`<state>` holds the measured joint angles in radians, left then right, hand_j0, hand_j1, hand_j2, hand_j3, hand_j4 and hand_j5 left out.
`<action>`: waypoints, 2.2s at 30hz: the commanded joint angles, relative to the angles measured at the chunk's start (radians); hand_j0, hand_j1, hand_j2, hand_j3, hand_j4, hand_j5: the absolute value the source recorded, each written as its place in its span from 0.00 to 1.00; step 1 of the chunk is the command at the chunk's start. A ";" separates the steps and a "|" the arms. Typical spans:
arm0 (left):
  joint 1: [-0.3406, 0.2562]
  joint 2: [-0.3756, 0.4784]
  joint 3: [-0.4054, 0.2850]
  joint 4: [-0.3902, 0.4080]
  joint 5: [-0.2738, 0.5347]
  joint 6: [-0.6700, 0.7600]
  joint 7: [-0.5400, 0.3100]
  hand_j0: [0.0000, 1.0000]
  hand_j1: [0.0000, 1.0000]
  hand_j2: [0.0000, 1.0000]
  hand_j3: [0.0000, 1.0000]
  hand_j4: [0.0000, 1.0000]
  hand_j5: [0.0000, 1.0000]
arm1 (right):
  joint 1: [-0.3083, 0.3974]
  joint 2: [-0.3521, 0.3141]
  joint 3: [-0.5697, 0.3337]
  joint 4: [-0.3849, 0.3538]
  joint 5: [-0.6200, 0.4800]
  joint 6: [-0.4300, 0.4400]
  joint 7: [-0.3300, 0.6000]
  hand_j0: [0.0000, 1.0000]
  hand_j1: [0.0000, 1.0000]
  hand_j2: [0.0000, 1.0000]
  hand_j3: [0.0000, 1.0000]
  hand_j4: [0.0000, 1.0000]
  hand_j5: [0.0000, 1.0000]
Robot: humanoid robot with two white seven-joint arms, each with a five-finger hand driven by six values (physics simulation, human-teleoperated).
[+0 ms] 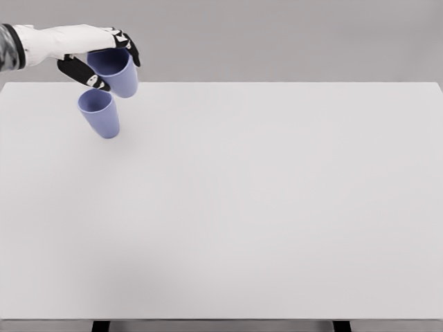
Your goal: Place the right cup on the left cup with left arm
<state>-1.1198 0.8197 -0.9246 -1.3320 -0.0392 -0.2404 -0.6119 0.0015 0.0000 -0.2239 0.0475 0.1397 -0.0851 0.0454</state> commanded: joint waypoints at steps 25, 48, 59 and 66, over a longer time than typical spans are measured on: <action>-0.015 -0.008 -0.003 0.192 -0.016 0.001 0.001 0.50 0.50 0.50 0.50 0.50 0.50 | 0.002 0.000 0.000 0.000 0.000 0.001 -0.001 1.00 1.00 1.00 1.00 1.00 1.00; -0.012 0.001 -0.002 0.197 -0.001 0.000 0.001 0.50 0.50 0.50 0.50 0.50 0.50 | 0.002 0.000 0.000 0.000 0.000 -0.001 0.001 1.00 1.00 1.00 1.00 1.00 1.00; -0.006 0.027 0.000 0.163 0.002 -0.002 0.001 0.50 0.50 0.50 0.50 0.50 0.50 | 0.002 0.000 0.000 0.000 0.000 0.001 0.001 1.00 1.00 1.00 1.00 1.00 1.00; -0.002 0.039 0.000 0.158 0.002 -0.002 0.001 0.50 0.50 0.50 0.50 0.50 0.50 | 0.000 0.000 0.000 0.000 0.000 -0.001 0.001 1.00 1.00 1.00 1.00 1.00 1.00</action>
<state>-1.1213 0.8556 -0.9265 -1.1724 -0.0379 -0.2425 -0.6120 0.0031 0.0000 -0.2239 0.0475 0.1397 -0.0850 0.0455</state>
